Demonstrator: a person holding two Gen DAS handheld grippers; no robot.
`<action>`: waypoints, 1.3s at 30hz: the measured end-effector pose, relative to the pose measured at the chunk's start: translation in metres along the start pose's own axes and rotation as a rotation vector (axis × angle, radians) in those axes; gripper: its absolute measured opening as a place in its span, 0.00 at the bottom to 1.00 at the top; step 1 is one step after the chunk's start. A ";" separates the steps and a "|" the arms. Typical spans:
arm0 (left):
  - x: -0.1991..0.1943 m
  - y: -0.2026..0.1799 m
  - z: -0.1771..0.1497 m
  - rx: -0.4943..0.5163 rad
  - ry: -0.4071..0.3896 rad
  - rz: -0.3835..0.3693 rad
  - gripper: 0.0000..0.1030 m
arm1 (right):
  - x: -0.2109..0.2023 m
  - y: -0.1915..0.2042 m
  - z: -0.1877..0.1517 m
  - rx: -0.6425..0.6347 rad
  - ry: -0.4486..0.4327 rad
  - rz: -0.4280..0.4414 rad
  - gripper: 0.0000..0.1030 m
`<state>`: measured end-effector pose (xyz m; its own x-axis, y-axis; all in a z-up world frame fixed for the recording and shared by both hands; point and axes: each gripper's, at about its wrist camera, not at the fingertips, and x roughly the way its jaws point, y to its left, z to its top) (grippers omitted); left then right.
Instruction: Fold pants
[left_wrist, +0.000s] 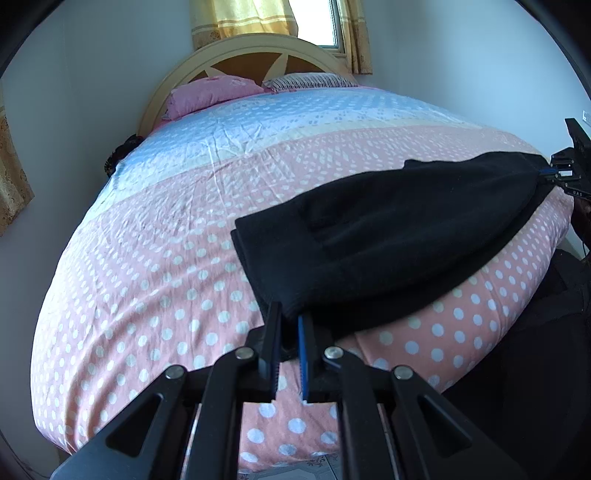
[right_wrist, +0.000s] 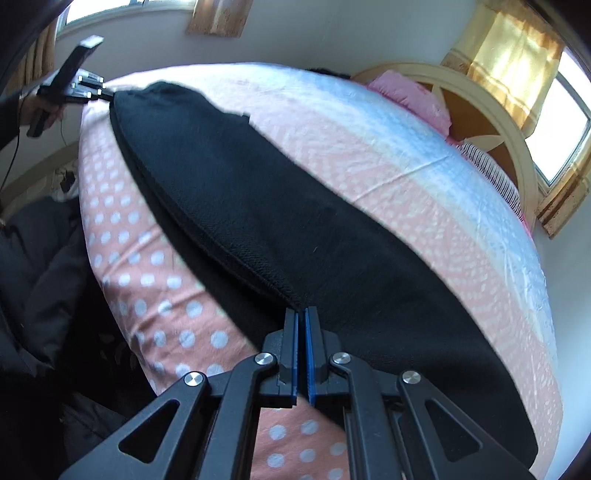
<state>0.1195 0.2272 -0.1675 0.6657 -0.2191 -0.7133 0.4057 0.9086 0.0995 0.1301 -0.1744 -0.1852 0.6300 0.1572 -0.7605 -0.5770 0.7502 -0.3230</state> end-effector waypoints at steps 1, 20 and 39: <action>0.003 0.000 -0.001 -0.002 0.007 -0.002 0.08 | 0.001 0.001 -0.002 0.003 0.001 0.002 0.03; -0.008 0.004 -0.015 -0.048 -0.026 -0.039 0.08 | 0.000 -0.004 -0.011 0.049 0.004 0.037 0.03; -0.011 0.008 -0.021 -0.057 -0.032 -0.045 0.08 | -0.008 -0.001 -0.012 0.041 0.021 0.042 0.02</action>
<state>0.1024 0.2444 -0.1738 0.6679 -0.2709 -0.6932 0.4003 0.9159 0.0278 0.1197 -0.1841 -0.1859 0.5943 0.1756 -0.7848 -0.5807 0.7688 -0.2677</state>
